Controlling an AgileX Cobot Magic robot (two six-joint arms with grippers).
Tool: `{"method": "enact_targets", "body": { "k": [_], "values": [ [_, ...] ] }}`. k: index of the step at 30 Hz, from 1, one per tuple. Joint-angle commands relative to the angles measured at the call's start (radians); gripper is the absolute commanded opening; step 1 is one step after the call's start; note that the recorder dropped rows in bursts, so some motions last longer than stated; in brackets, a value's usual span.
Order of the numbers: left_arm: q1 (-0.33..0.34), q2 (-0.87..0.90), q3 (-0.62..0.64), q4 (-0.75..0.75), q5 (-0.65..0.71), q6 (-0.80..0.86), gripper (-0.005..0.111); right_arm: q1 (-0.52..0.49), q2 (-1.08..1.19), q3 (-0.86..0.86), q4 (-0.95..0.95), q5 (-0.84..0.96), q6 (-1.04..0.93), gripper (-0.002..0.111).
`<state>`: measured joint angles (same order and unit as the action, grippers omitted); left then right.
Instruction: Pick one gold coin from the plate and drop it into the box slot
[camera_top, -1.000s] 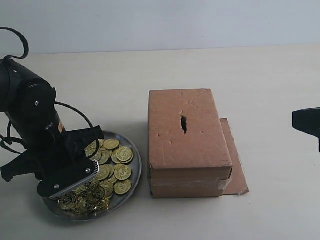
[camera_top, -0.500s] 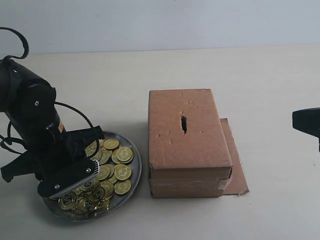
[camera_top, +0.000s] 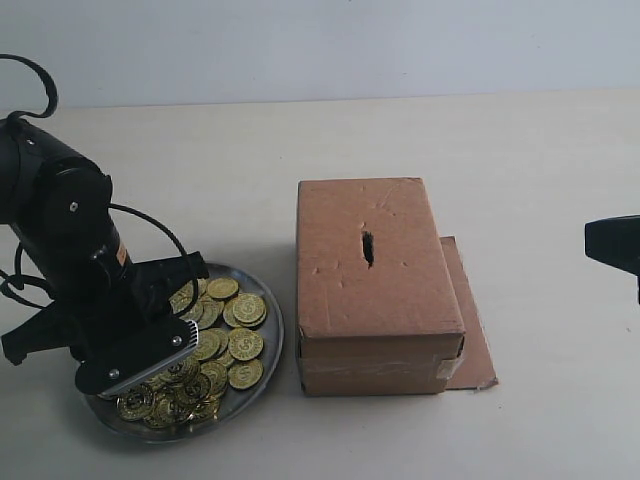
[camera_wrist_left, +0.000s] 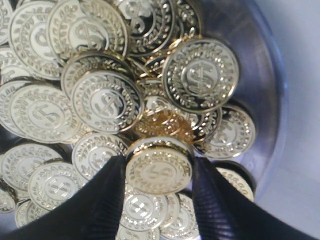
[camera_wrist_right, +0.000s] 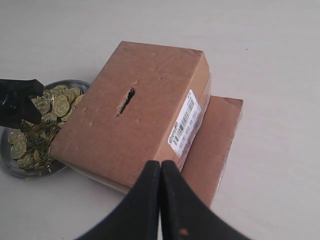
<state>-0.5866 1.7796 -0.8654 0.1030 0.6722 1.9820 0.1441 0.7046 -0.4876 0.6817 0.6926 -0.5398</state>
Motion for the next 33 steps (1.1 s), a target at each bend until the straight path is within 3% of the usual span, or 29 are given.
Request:
{"method": "enact_targets", "body": {
  "k": [1,12,17,22,28,33],
  "values": [
    [-0.003,0.001,0.002,-0.014,0.005,-0.007,0.037,0.002,0.001,-0.008,0.008,0.001,-0.008,0.0],
    [-0.003,0.001,0.002,-0.041,0.002,-0.005,0.037,0.002,0.001,-0.008,0.008,0.001,-0.008,0.0],
    [-0.003,0.001,0.002,-0.062,-0.008,-0.005,0.052,0.002,0.001,-0.008,0.008,0.001,-0.008,0.0],
    [-0.003,0.004,0.002,-0.062,-0.024,-0.005,0.042,0.002,0.001,-0.008,0.008,0.001,-0.008,0.0],
    [-0.003,0.03,0.002,-0.06,-0.02,-0.003,0.051,0.002,0.001,-0.008,0.008,0.001,-0.008,0.0],
    [-0.003,0.032,0.002,-0.058,-0.02,-0.005,0.05,0.002,0.001,-0.008,0.008,0.001,-0.008,0.0]
  ]
}}
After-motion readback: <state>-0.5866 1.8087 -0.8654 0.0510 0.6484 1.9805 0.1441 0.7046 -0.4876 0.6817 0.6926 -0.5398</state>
